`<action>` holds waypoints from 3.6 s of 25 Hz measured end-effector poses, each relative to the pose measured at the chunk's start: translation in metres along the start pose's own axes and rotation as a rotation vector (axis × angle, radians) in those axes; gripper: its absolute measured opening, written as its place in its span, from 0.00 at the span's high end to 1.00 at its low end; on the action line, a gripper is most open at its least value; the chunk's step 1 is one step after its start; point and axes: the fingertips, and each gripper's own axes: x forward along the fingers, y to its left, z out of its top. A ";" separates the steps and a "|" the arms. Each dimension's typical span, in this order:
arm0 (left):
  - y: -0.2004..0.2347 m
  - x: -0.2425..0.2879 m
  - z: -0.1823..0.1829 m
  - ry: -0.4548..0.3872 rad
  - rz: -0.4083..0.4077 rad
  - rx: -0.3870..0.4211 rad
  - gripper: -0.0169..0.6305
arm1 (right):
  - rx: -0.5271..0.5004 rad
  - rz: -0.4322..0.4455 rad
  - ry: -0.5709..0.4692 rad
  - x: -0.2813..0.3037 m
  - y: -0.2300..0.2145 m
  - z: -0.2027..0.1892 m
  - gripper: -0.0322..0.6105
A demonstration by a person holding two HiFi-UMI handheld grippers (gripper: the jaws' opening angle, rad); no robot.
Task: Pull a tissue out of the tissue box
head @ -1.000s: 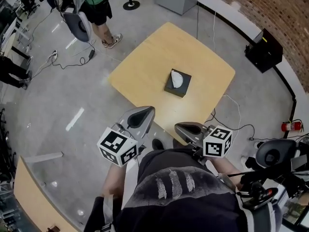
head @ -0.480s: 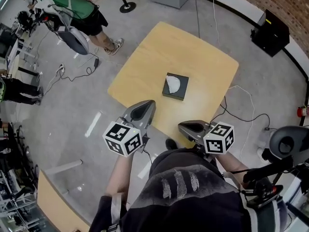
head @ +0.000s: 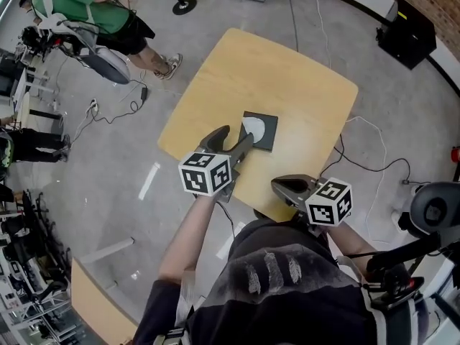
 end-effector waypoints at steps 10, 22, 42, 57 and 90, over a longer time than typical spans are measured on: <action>0.026 0.044 -0.036 0.147 0.057 -0.049 0.46 | -0.107 -0.065 0.021 0.015 -0.021 0.017 0.95; 0.037 0.061 -0.066 0.238 0.089 -0.055 0.70 | -0.084 -0.066 0.037 0.016 -0.021 0.008 0.95; 0.026 0.051 -0.042 0.172 0.035 -0.057 0.96 | -0.189 -0.147 0.079 0.031 -0.051 0.006 0.95; 0.018 0.042 -0.021 0.132 0.009 -0.048 0.96 | -0.311 -0.175 0.161 0.051 -0.064 0.011 0.95; 0.109 -0.011 0.010 -0.147 0.110 -0.338 0.96 | -0.300 -0.152 0.226 0.028 -0.061 -0.013 0.95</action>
